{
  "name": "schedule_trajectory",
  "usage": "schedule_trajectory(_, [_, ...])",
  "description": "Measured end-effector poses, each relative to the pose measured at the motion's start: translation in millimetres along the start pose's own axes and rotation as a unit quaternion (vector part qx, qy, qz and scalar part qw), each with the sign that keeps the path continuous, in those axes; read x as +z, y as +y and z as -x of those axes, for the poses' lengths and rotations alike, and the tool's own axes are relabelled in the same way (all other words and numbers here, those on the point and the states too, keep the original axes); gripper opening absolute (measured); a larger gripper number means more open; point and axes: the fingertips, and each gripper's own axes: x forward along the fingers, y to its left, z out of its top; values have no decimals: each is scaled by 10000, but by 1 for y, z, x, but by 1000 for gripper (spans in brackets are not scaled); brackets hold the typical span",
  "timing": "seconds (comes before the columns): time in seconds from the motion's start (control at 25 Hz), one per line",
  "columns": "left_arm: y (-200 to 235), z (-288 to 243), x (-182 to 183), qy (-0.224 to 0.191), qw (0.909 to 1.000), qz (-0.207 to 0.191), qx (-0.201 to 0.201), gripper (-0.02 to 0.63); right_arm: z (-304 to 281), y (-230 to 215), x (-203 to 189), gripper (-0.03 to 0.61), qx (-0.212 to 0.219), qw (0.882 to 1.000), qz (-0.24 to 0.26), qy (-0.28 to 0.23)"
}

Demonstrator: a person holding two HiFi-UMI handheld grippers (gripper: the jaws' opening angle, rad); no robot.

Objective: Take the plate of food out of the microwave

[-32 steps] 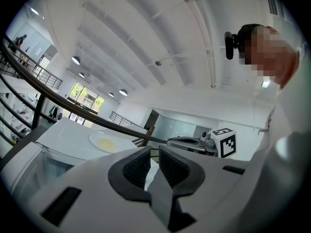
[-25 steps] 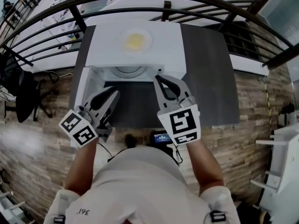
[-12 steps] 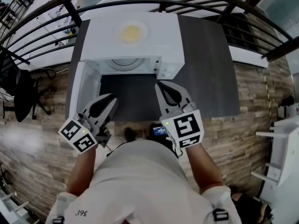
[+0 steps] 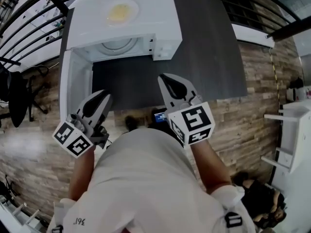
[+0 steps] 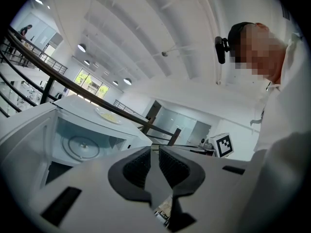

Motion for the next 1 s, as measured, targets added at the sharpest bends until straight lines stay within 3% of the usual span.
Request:
schedule_trajectory(0.44, [-3,-9,-10,138,9998,60,-152,58,9,-14,-7,0,-237,9996,-124,40])
schedule_trajectory(1.0, [0,-10,-10,144,9997,118,-165,58,4,-17,-3,0,-225,9996,-142,25])
